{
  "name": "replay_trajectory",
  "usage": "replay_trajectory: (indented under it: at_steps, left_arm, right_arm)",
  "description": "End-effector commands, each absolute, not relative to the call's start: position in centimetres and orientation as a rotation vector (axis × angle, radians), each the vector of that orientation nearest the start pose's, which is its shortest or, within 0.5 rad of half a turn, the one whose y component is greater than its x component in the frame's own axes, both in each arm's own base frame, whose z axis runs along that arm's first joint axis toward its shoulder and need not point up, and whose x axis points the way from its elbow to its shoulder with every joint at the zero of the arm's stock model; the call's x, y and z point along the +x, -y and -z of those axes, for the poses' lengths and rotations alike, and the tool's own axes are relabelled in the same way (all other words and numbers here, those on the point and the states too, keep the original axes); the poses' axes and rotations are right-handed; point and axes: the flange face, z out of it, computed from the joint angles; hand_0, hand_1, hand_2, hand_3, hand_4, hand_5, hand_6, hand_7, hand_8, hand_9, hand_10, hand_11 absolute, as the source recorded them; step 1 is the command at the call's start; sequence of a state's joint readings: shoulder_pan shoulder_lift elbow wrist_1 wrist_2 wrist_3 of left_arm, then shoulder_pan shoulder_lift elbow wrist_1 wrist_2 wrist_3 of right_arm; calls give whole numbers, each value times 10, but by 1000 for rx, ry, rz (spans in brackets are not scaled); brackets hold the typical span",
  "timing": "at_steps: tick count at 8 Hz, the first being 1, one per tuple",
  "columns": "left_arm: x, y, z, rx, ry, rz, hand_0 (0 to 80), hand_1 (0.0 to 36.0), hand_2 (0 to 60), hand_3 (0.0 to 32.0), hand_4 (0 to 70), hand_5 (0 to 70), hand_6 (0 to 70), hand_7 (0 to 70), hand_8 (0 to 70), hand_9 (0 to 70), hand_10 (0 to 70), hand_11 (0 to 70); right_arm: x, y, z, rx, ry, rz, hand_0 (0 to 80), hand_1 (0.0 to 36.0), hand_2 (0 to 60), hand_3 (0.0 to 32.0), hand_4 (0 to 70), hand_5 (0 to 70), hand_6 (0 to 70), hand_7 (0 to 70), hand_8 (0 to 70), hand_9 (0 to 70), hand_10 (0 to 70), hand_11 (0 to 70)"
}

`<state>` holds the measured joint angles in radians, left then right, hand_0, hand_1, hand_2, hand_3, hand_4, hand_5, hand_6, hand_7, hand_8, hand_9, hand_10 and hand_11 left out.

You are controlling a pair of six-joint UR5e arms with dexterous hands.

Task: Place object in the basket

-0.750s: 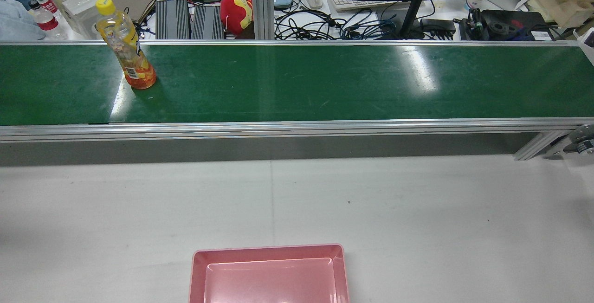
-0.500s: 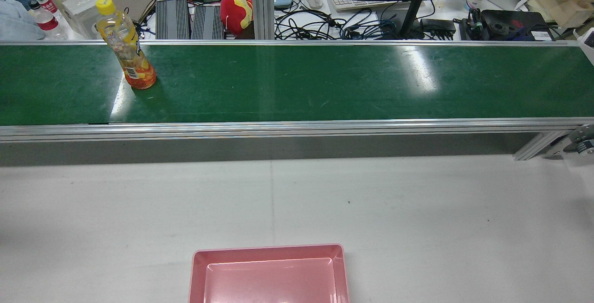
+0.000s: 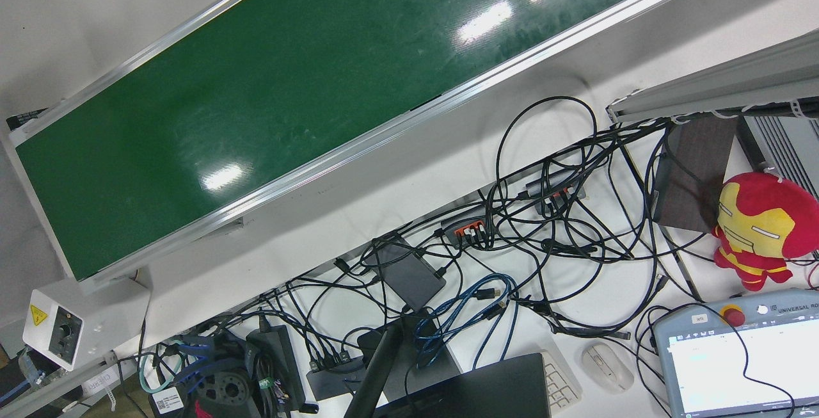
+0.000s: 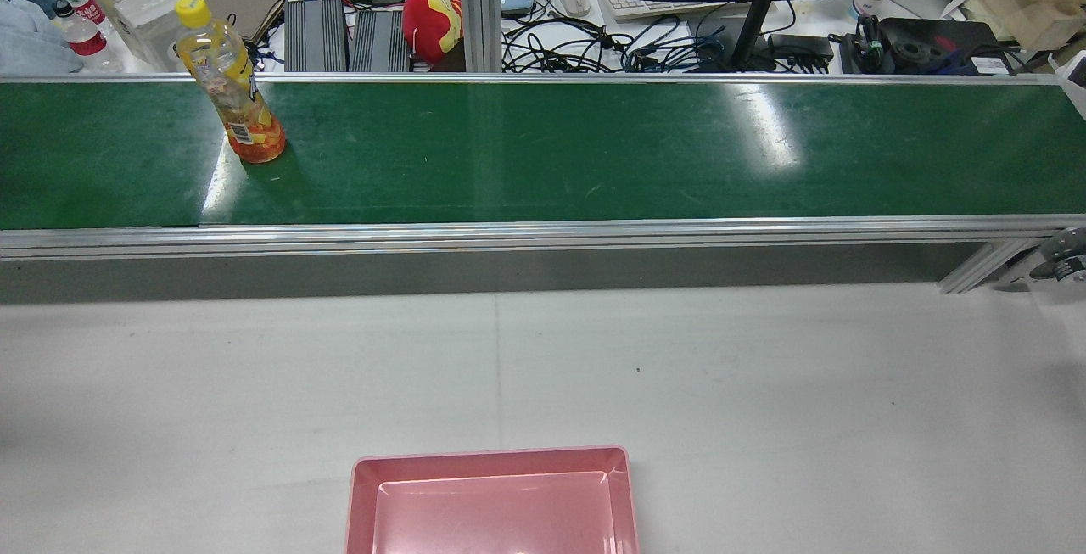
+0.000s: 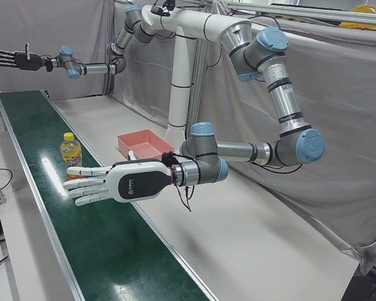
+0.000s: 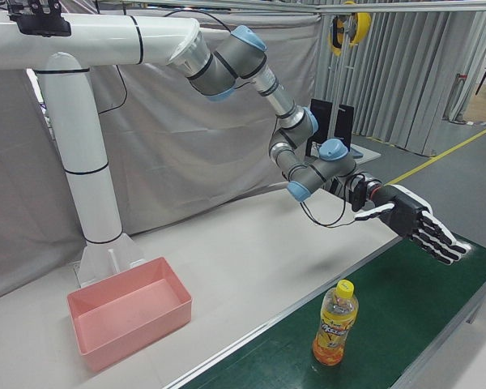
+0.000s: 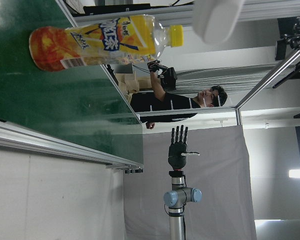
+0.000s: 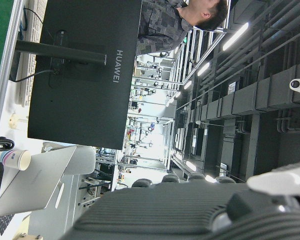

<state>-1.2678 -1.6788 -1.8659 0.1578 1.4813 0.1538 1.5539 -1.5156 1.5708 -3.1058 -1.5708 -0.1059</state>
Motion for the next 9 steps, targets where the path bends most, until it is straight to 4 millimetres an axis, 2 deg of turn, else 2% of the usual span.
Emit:
replay_trajectory:
  at_steps: [1, 2, 4, 6, 9]
  left_arm:
    - [74, 562, -462, -114, -2274, 1725, 800, 142, 0, 0, 86, 89, 0, 0, 10, 0, 0, 26]
    - [84, 566, -458, -104, -2288, 1734, 800, 143, 0, 0, 81, 91, 0, 0, 12, 1, 0, 28]
    - [148, 554, -457, -107, -2331, 1801, 800, 122, 0, 0, 73, 97, 0, 0, 6, 0, 0, 27]
    - [155, 558, -450, -81, -2318, 1814, 800, 112, 0, 0, 62, 99, 0, 0, 1, 0, 0, 13]
    - [173, 581, -452, -74, -2307, 1815, 800, 106, 0, 0, 59, 112, 0, 0, 4, 0, 0, 5]
  right_arm:
    - [124, 525, -655, -106, -2380, 2172, 0, 0, 0, 0, 0, 0, 0, 0, 0, 0, 0, 0]
    - [124, 526, -655, -106, -2382, 2170, 0, 0, 0, 0, 0, 0, 0, 0, 0, 0, 0, 0]
    - [124, 525, -655, -106, -2380, 2172, 0, 0, 0, 0, 0, 0, 0, 0, 0, 0, 0, 0]
    - [124, 525, -655, -106, -2380, 2172, 0, 0, 0, 0, 0, 0, 0, 0, 0, 0, 0, 0]
    - [124, 526, -655, -104, -2381, 2173, 0, 0, 0, 0, 0, 0, 0, 0, 0, 0, 0, 0]
